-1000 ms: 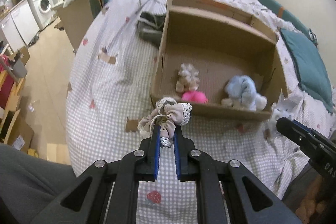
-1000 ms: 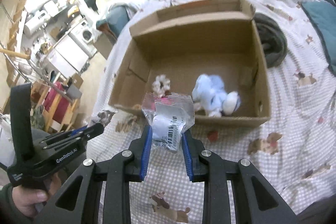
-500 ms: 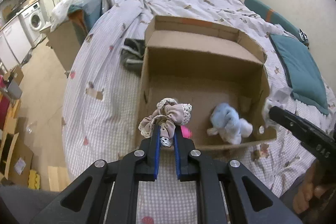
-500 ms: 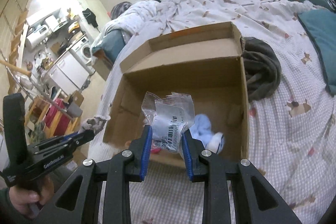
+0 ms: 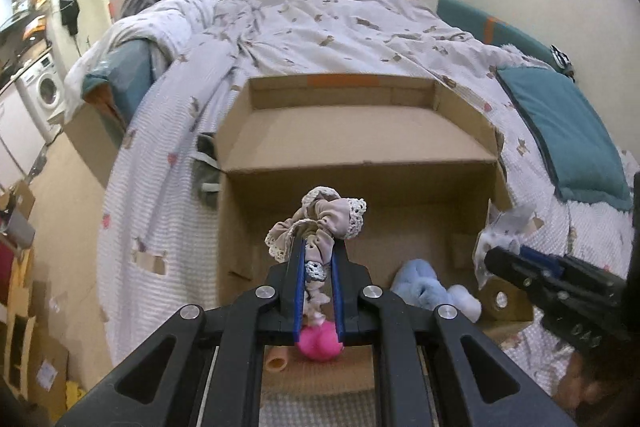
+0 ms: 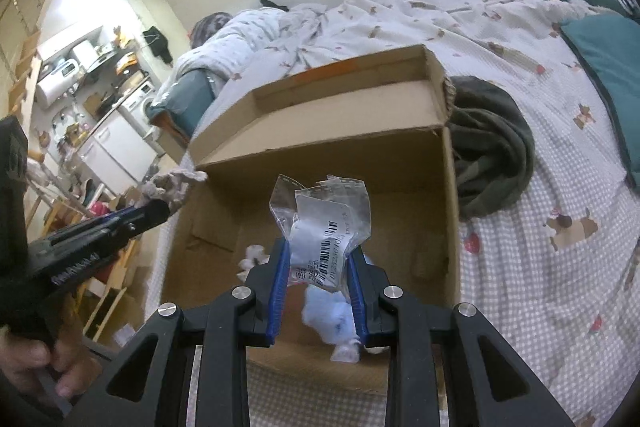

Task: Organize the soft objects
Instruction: 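Carry the scrunchie and plastic bag into the box and open both grippers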

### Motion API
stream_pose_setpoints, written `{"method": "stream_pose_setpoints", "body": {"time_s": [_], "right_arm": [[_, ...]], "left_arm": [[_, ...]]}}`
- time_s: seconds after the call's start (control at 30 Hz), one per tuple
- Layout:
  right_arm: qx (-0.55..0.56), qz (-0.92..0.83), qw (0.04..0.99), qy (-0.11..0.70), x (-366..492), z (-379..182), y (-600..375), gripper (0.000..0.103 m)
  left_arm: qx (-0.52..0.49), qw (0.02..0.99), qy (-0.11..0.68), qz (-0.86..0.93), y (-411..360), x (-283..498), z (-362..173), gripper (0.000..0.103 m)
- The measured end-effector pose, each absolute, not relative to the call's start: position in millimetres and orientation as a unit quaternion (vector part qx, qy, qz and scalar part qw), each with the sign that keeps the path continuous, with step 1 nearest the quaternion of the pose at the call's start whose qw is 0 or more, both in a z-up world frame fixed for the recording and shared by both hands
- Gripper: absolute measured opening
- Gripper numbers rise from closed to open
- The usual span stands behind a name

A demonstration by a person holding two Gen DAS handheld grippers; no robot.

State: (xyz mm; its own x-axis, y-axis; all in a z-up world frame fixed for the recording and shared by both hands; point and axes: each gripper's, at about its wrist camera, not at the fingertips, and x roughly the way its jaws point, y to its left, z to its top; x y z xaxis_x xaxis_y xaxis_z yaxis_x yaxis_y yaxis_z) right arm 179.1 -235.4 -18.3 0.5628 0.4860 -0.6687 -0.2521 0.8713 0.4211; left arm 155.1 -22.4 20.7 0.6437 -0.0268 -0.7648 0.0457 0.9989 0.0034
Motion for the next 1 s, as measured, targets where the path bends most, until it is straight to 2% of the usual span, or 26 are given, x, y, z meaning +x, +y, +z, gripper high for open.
{"method": "stream_pose_setpoints", "body": {"time_s": [0.17,0.57,0.7,0.77,0.8,0.83,0.87,0.9,1.0], "right_arm": [[0.141,0.205,0.869,0.428,180,-29,-235,0.030],[0.136,0.207,0.863,0.440,182,-38,-225,0.030],[0.138,0.195,0.864,0.444,184,-41,-228,0.031],[0.144,0.187,0.863,0.448,186,-43,-231,0.037],[0.147,0.183,0.862,0.450,186,-44,-233,0.042],[0.152,0.180,0.861,0.451,187,-45,-235,0.060],[0.161,0.178,0.859,0.451,187,-45,-237,0.074],[0.171,0.177,0.858,0.451,187,-45,-240,0.075],[0.201,0.178,0.845,0.462,190,-48,-248,0.076]], "left_arm": [[-0.001,0.885,0.465,-0.012,-26,160,-12,0.011],[-0.020,0.878,0.478,-0.009,-19,159,-22,0.011],[-0.001,0.884,0.467,-0.009,-25,157,-19,0.018],[0.002,0.884,0.467,-0.012,-26,156,-19,0.023],[0.004,0.884,0.468,-0.012,-26,156,-19,0.028],[0.007,0.883,0.469,-0.011,-27,156,-19,0.037],[0.009,0.884,0.467,-0.010,-27,156,-18,0.042],[0.008,0.885,0.465,-0.010,-26,155,-18,0.047],[0.005,0.890,0.456,-0.013,-25,154,-12,0.047]]}}
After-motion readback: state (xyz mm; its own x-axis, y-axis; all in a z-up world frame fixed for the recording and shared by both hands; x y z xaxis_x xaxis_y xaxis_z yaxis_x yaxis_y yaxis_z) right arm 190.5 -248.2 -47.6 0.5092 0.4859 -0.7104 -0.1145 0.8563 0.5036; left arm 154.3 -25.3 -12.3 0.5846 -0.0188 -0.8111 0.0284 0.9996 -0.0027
